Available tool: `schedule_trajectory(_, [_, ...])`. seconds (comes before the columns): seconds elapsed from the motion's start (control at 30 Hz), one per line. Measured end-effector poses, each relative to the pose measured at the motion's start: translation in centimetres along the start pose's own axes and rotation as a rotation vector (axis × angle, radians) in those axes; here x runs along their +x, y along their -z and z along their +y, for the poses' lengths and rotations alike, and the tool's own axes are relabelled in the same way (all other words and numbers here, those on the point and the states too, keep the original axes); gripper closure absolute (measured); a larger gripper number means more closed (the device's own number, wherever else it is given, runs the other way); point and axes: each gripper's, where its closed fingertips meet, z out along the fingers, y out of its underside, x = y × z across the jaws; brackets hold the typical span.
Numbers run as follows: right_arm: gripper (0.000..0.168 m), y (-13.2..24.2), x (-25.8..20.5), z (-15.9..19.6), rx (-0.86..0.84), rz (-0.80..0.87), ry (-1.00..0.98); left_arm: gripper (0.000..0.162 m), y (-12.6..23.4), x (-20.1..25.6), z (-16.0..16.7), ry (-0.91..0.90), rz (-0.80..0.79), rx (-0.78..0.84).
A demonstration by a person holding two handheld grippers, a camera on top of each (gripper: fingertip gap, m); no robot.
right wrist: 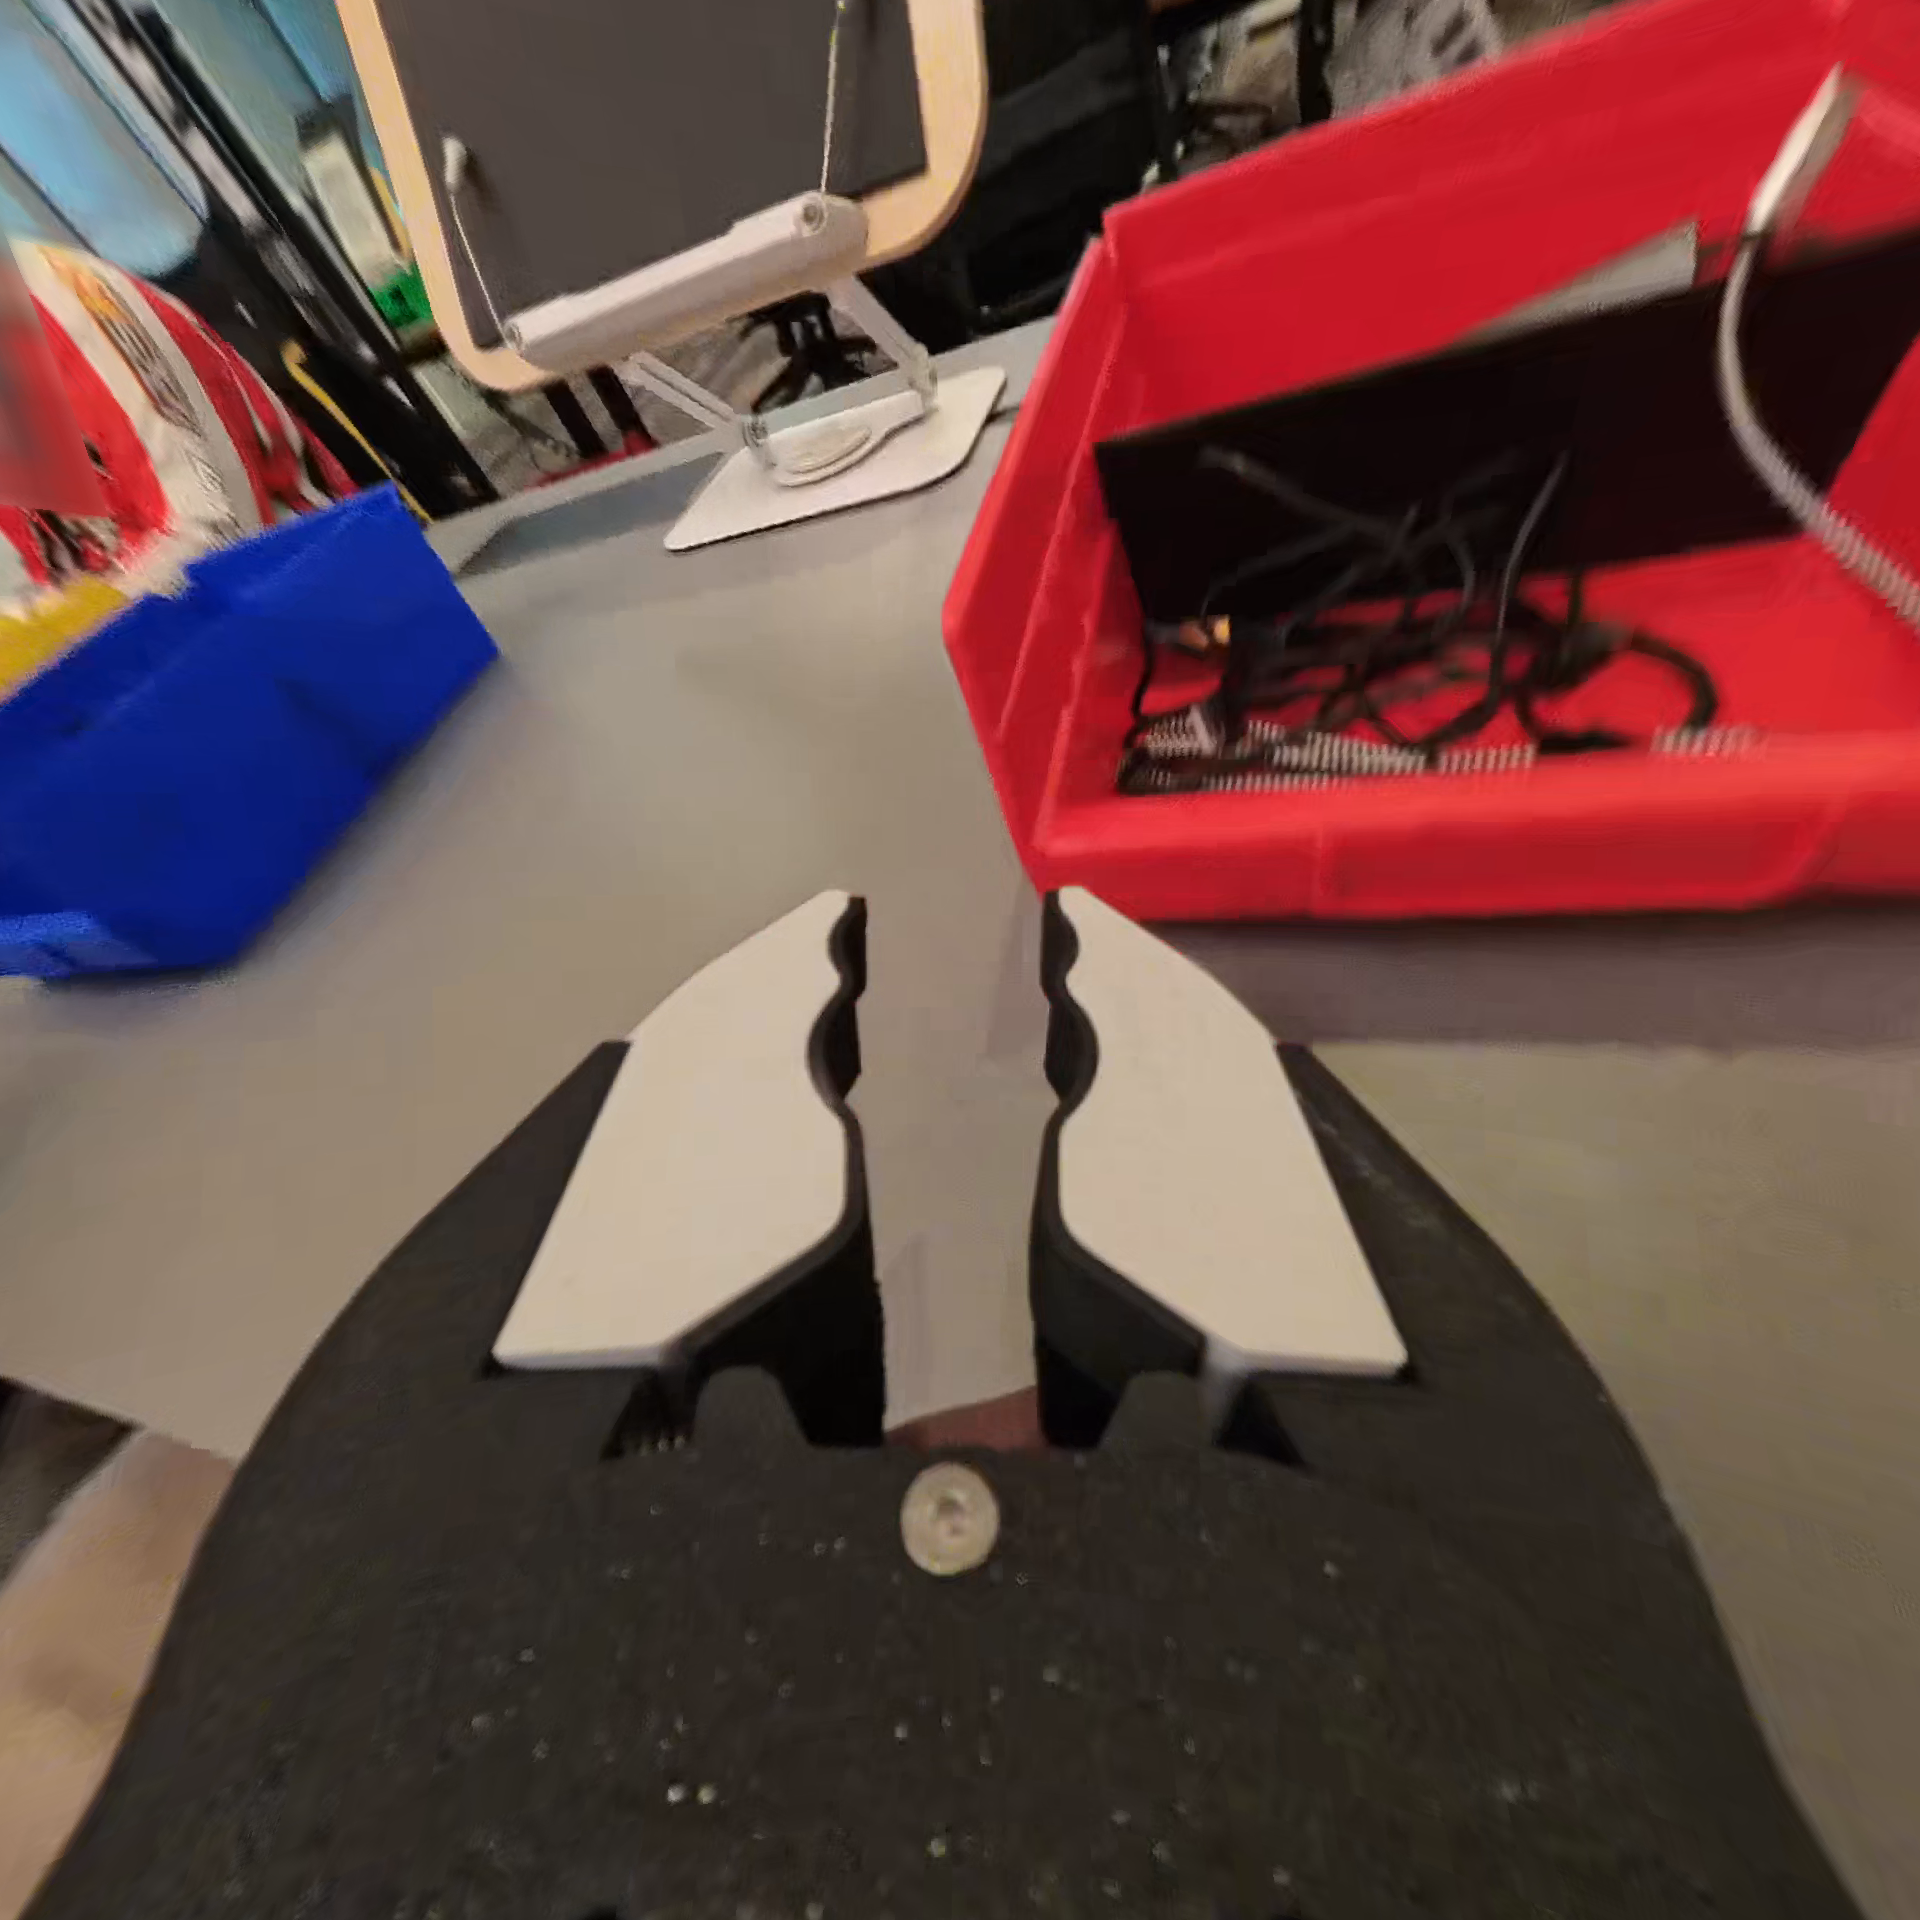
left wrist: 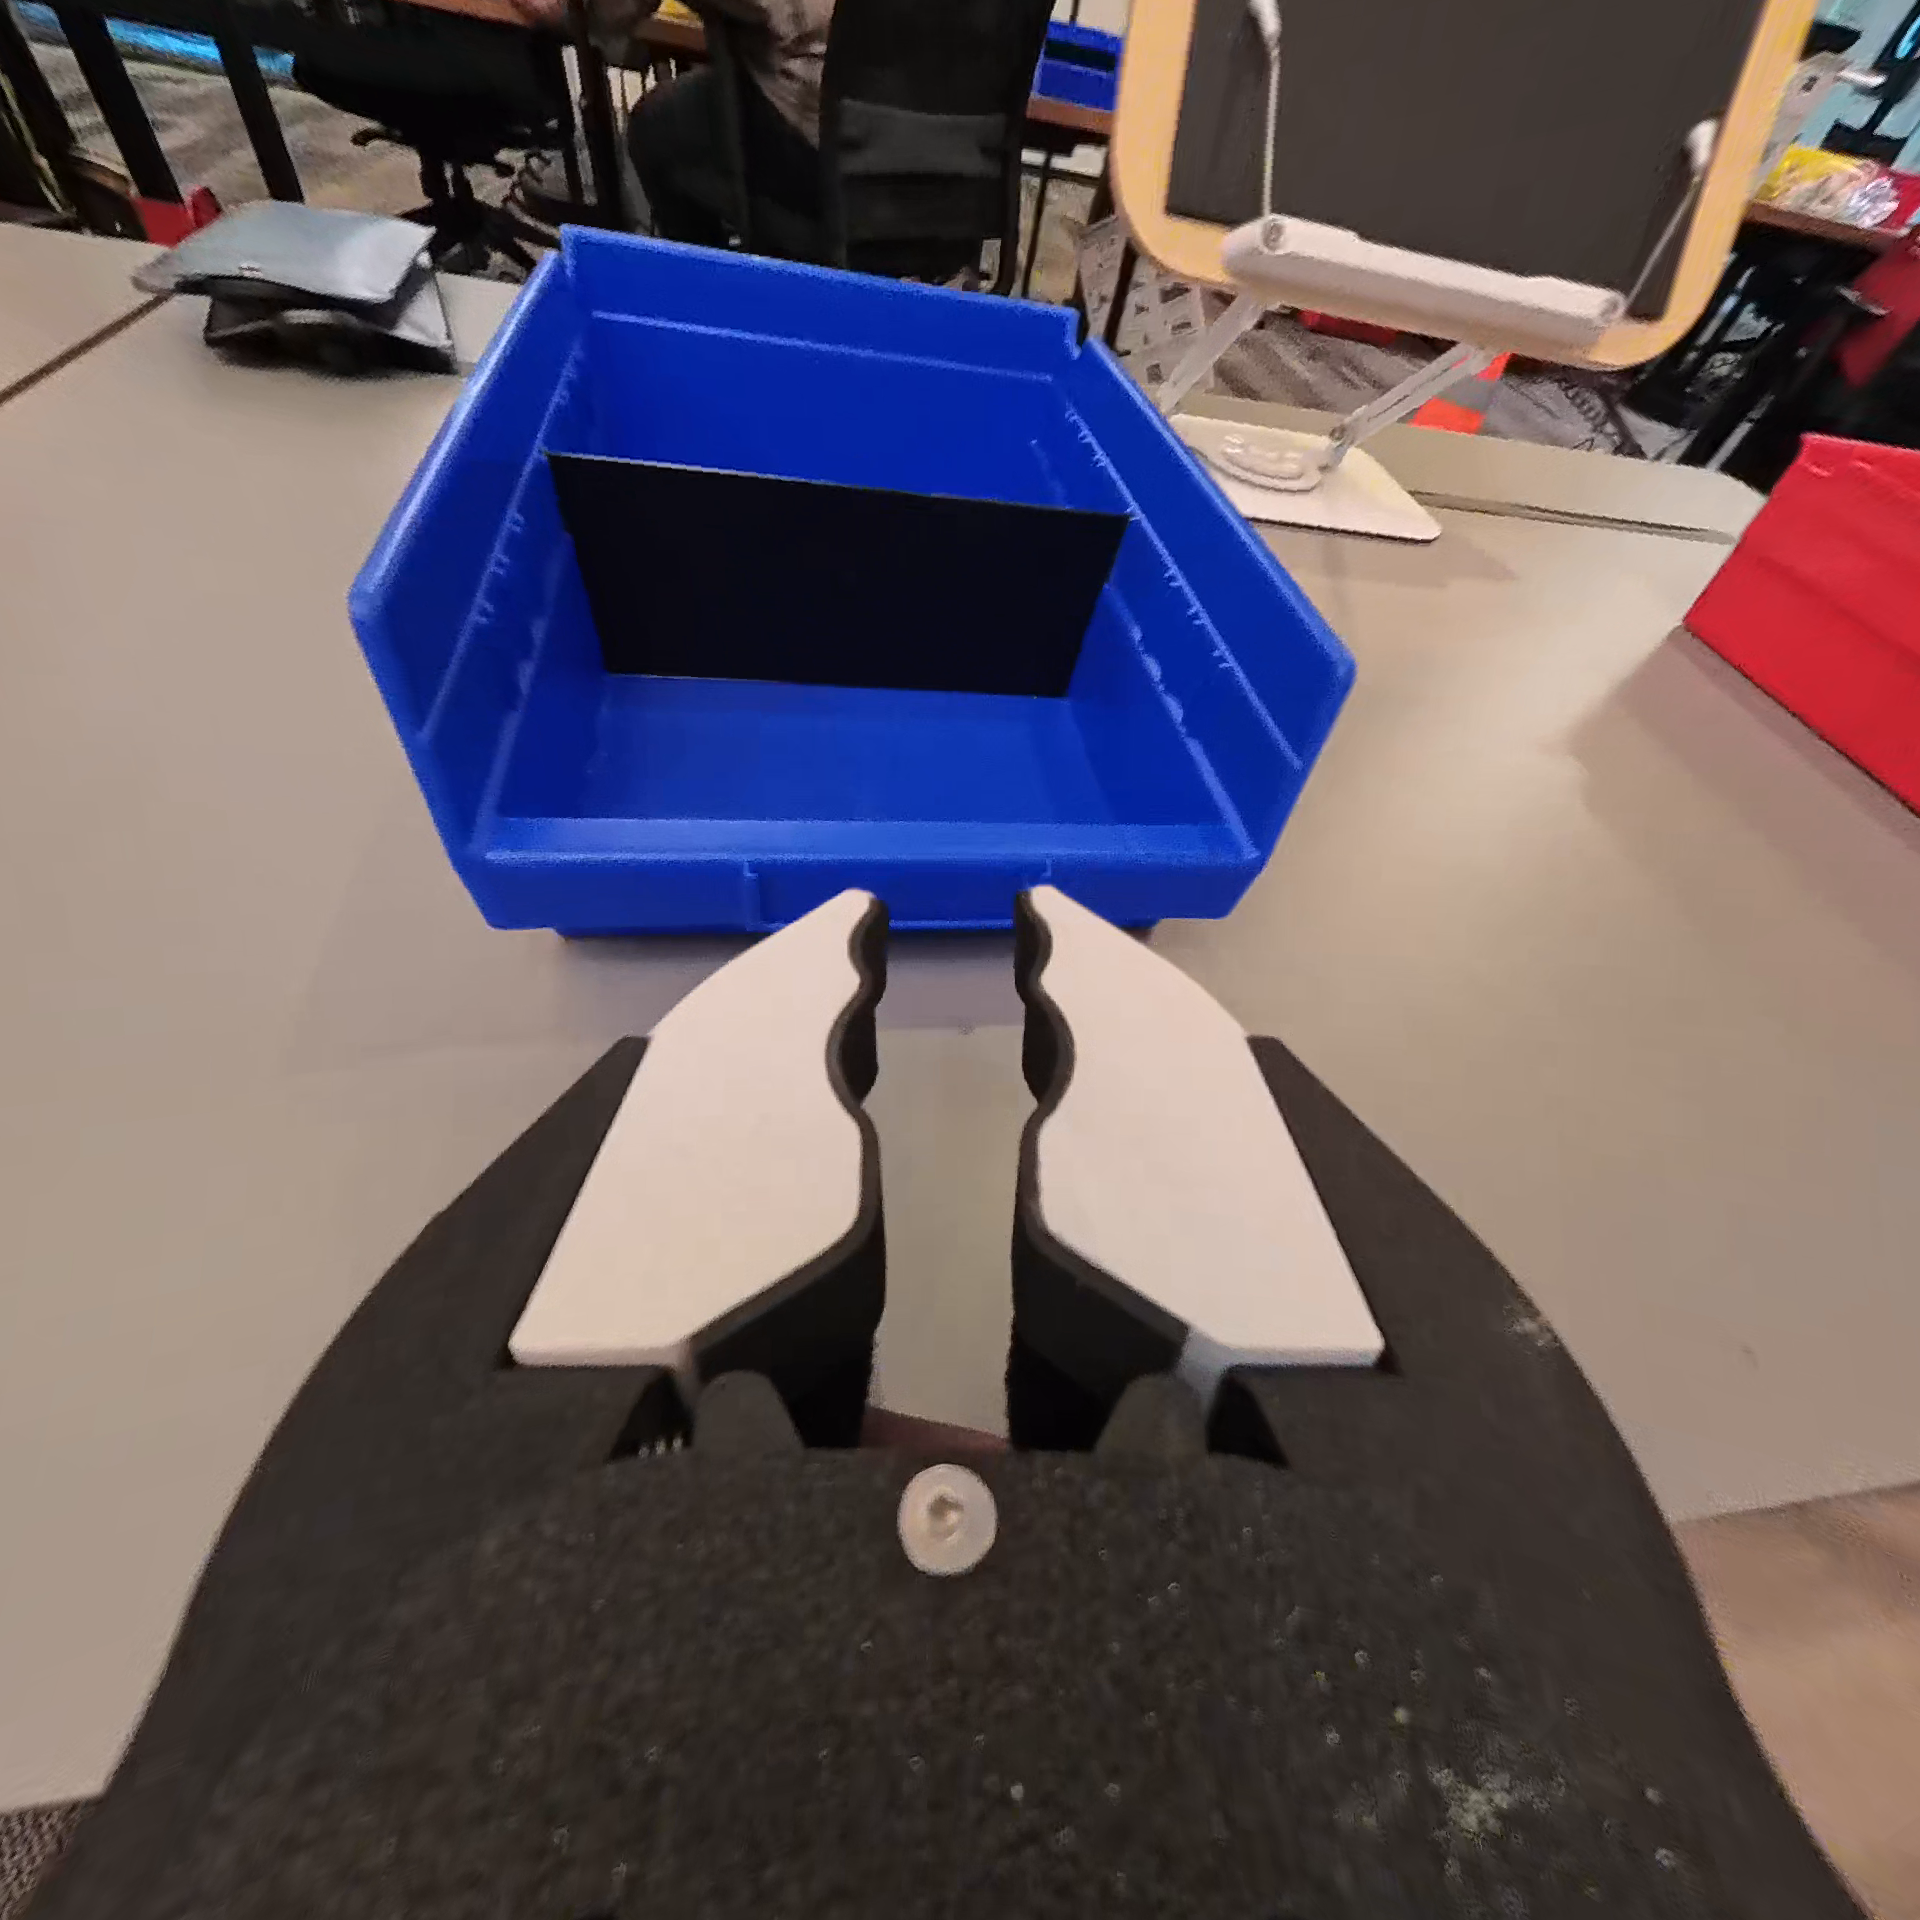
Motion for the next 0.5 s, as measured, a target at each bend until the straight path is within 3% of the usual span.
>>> schedule_trajectory(0.07, [0.137, 0.9, 0.0, 0.4, 0.006, -0.006, -0.034, 0.139, -0.4, -0.3, 0.3, 0.036, -0.002, -0.012])
schedule_trajectory(0.23, [0.138, 1.2, 2.8, -0.5, 0.014, 0.14, 0.158, 0.14, -0.7, -0.3, 1.3, 0.137, 0.036, -0.046])
schedule_trajectory(0.5, [0.14, 1.6, 4.3, -0.6, 0.013, 0.177, 0.168, 0.14, -0.7, -1.7, 1.8, 0.162, 0.002, -0.075])
